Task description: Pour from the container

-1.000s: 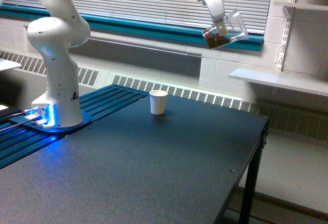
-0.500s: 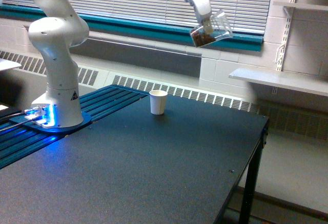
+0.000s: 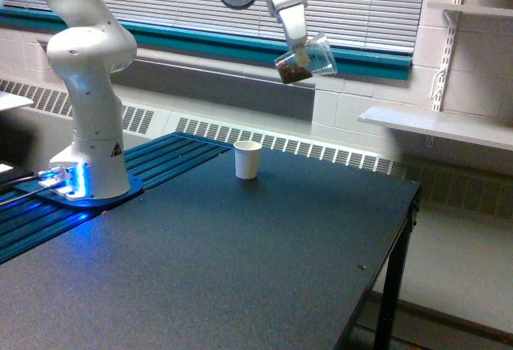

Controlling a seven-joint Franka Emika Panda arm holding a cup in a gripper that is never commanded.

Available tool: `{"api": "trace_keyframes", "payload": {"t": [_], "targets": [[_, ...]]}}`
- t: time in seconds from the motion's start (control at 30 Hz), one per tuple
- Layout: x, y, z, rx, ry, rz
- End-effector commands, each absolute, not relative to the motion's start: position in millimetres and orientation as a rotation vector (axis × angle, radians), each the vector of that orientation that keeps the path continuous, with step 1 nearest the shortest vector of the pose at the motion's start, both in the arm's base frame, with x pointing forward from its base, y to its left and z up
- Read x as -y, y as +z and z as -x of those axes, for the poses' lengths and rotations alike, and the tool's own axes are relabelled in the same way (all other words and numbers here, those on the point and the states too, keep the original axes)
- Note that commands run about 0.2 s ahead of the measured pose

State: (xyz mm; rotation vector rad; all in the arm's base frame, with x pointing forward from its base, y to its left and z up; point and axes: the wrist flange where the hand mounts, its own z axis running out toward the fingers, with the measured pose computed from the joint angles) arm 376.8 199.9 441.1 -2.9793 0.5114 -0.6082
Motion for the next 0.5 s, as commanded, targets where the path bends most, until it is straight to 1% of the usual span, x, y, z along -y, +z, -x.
{"api": "trace_keyframes", "payload": {"t": [0.03, 0.5], "targets": [[-212, 430, -352, -0.569, -0.572, 2.983], [-229, 406, -309, -0.557, -0.496, 3.033]]}}
